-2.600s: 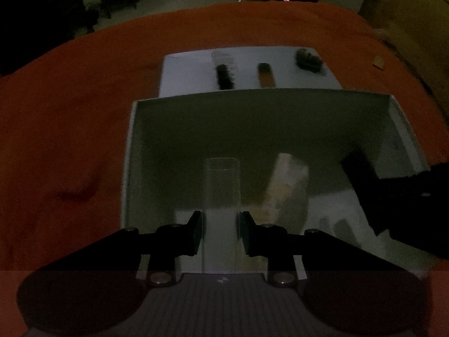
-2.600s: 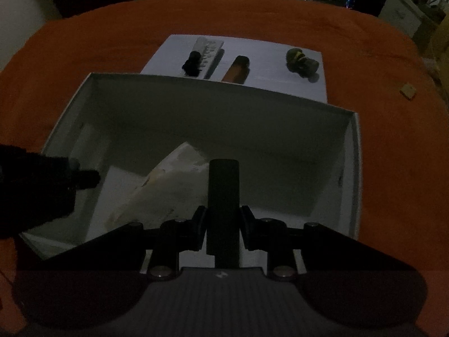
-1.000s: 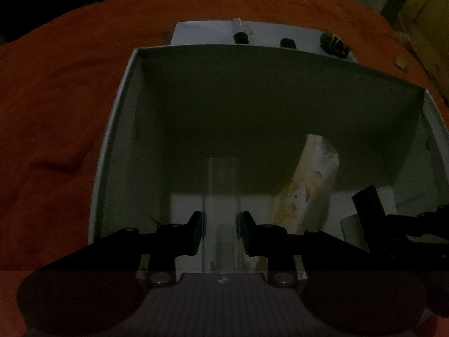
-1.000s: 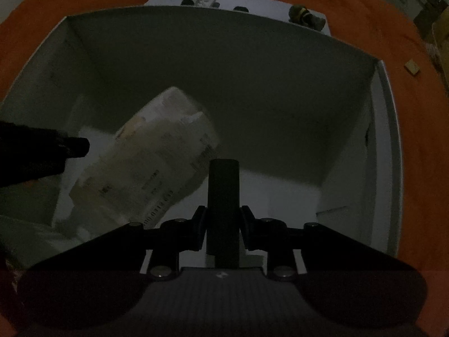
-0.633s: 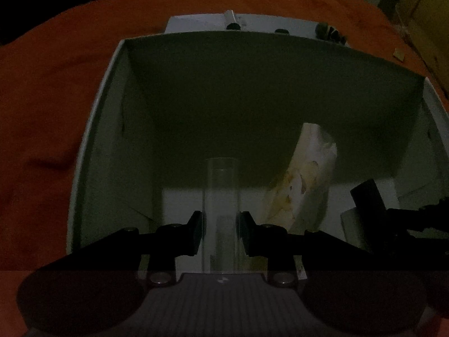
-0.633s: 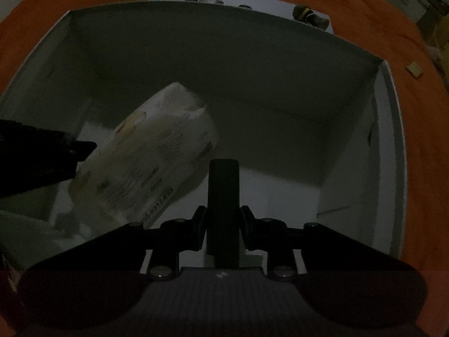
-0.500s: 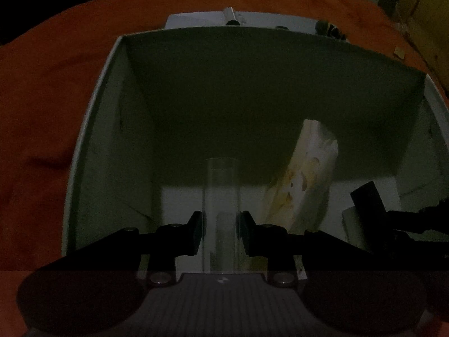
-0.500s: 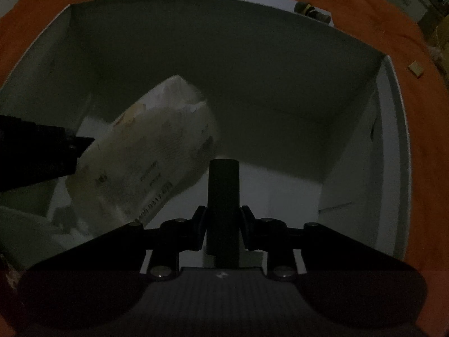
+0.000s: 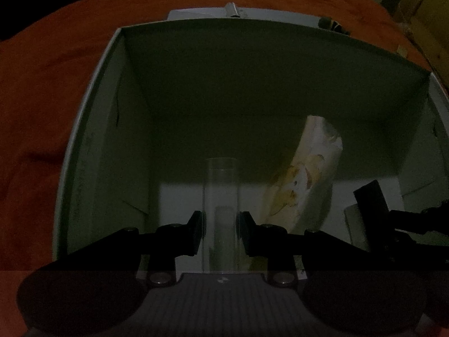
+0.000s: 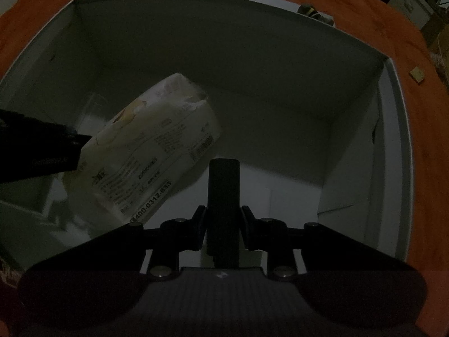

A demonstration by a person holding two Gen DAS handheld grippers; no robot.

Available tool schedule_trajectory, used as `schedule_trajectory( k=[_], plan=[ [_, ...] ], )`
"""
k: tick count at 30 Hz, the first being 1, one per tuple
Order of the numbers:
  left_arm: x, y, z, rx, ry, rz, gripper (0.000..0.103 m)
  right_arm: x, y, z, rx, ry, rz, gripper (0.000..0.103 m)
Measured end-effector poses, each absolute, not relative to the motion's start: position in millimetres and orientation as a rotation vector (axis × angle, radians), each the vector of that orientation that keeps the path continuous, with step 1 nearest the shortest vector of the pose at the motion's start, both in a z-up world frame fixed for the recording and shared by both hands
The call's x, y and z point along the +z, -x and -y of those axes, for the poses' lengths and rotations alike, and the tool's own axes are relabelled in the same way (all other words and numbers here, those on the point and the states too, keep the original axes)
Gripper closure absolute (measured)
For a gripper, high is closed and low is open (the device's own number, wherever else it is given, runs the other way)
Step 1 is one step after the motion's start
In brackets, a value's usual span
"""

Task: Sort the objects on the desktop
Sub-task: 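Lower the glass tube into the box with the left tool while the right tool lowers the marker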

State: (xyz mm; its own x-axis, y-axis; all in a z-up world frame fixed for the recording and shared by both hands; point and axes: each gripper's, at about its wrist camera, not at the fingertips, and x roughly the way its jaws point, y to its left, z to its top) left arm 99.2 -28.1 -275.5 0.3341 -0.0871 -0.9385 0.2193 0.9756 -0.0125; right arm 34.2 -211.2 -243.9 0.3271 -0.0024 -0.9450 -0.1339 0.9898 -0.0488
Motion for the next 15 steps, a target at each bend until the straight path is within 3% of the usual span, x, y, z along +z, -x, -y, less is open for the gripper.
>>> schedule_trajectory(
  k=[15],
  plan=[
    [-276.8, -101.1, 27.1, -0.196, -0.119, -1.222, 0.078, -238.4, -32.2, 211.0, 0.088, 0.128, -1.23, 0.075]
  ],
)
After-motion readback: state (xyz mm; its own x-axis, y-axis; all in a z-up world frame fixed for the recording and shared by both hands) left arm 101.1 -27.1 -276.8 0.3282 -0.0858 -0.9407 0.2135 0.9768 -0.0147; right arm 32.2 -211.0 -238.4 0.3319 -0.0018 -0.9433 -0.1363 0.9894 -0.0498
